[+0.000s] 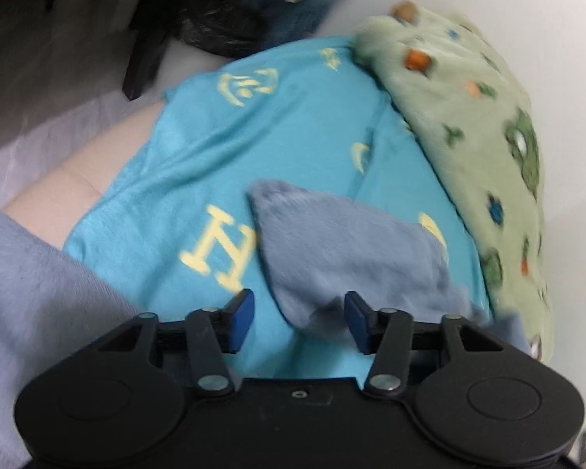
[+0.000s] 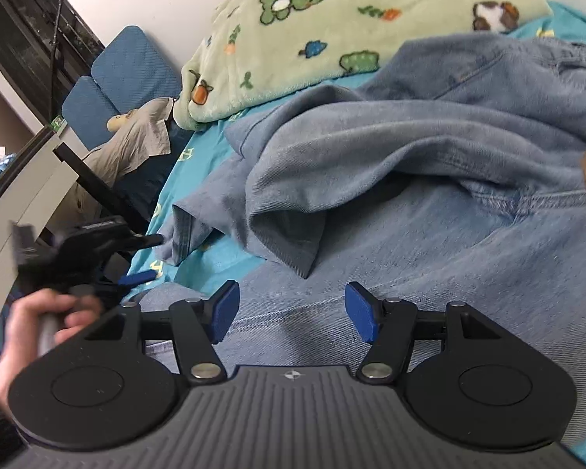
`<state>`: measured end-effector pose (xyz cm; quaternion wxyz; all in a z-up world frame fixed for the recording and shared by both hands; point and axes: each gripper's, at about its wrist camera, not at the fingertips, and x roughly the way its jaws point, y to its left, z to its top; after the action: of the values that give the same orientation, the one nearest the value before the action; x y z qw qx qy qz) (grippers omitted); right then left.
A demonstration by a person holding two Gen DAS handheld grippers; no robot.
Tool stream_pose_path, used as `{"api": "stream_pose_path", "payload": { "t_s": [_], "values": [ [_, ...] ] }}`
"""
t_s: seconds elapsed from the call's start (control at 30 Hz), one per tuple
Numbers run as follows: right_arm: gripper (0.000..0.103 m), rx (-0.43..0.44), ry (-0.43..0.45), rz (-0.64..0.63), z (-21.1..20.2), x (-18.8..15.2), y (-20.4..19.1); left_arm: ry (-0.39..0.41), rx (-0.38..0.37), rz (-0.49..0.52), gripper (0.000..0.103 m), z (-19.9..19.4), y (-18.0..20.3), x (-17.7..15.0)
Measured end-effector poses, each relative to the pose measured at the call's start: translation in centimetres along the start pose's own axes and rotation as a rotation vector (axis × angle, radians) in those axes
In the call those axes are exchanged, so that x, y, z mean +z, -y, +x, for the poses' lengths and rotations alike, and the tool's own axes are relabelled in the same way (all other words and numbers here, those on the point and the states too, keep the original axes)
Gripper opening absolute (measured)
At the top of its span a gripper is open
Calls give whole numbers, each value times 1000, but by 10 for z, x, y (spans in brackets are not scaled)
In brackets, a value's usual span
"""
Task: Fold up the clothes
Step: 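Grasp a pant leg with the left gripper and lift it while the right gripper smooths the pants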
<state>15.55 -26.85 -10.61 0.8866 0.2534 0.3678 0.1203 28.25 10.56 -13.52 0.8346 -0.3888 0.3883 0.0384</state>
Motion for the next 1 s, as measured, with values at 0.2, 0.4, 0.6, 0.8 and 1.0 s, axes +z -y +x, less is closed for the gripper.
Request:
{"api": "stream_pose_path", "payload": {
  "t_s": [0.2,0.4,0.6,0.8,1.0],
  "values": [
    [63,36,-33,52,14,0,7,25,-112,3,45,25,0,21],
    [63,36,-48,51,23,-3,10,73,-121,29,5,29,5,25],
    [63,36,-40,36,21,-3,9,259,-177,32,3,-41,20,45],
    [63,17,-14,16,14,-2,9,417,-126,2,3,-121,-3,82],
    [63,6,-3,8,11,0,9,463,-1,-78,3,-163,-63,107]
  ]
}}
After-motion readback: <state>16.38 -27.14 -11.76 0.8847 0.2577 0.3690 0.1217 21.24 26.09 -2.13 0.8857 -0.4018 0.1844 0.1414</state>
